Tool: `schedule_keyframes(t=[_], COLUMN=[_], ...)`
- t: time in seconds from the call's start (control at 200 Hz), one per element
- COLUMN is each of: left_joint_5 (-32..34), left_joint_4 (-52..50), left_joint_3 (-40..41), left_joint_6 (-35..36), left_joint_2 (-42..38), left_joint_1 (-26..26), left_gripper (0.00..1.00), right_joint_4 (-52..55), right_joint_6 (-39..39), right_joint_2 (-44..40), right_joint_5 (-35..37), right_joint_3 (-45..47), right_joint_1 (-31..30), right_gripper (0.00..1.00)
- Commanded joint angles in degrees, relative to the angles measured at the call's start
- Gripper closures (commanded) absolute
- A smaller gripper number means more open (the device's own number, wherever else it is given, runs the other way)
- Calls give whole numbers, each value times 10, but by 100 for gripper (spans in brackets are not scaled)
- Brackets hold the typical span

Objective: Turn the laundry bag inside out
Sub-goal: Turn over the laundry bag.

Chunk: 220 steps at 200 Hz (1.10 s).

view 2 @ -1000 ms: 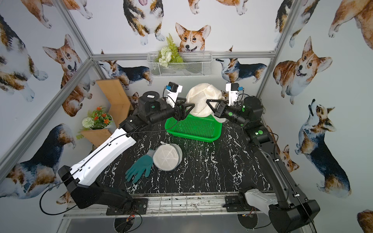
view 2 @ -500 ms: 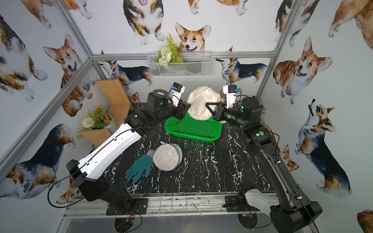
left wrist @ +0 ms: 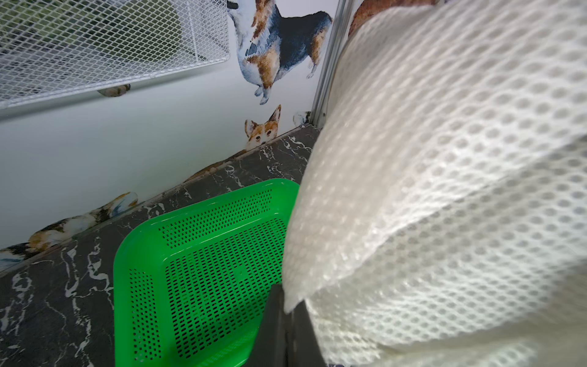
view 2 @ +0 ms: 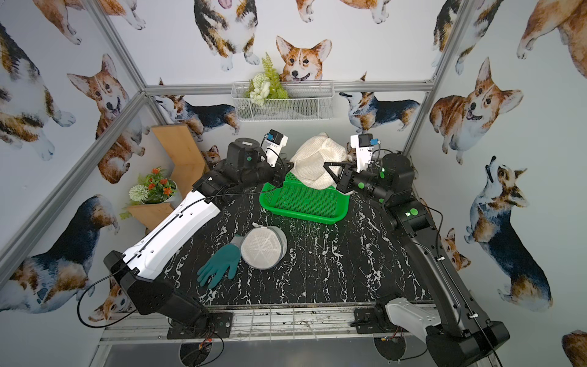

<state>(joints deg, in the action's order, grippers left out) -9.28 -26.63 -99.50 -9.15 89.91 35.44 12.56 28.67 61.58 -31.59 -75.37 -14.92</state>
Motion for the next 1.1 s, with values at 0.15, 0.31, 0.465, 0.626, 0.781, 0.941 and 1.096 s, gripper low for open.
schedule_keyframes(t=[0.15, 0.31, 0.465, 0.626, 0.781, 0.941, 1.096], left_joint_5=[-186, -267, -295, -328, -302, -289, -279], left_joint_4=[191, 339, 374, 465, 566, 636, 666], left_joint_3=[87, 143, 157, 189, 214, 222, 236], left_joint_6=[-159, -252, -251, -301, -360, -405, -417], left_joint_2=[-37, -50, -53, -49, -45, -30, -29], left_joint_1=[-50, -66, -67, -67, -68, -65, -55], left_gripper=[100, 100, 100, 100, 88, 72, 55], right_joint_4=[-161, -326, -473, -593, -624, -608, -594], right_joint_6=[121, 284, 420, 543, 586, 574, 563], right_joint_2=[-29, -23, -15, 9, 13, -1, -5], right_joint_5=[-123, -229, -234, -248, -261, -235, -178], right_joint_3=[58, 105, 133, 134, 143, 165, 184], right_joint_1=[98, 156, 168, 169, 165, 142, 115], right_gripper=[100, 100, 100, 100, 100, 100, 100])
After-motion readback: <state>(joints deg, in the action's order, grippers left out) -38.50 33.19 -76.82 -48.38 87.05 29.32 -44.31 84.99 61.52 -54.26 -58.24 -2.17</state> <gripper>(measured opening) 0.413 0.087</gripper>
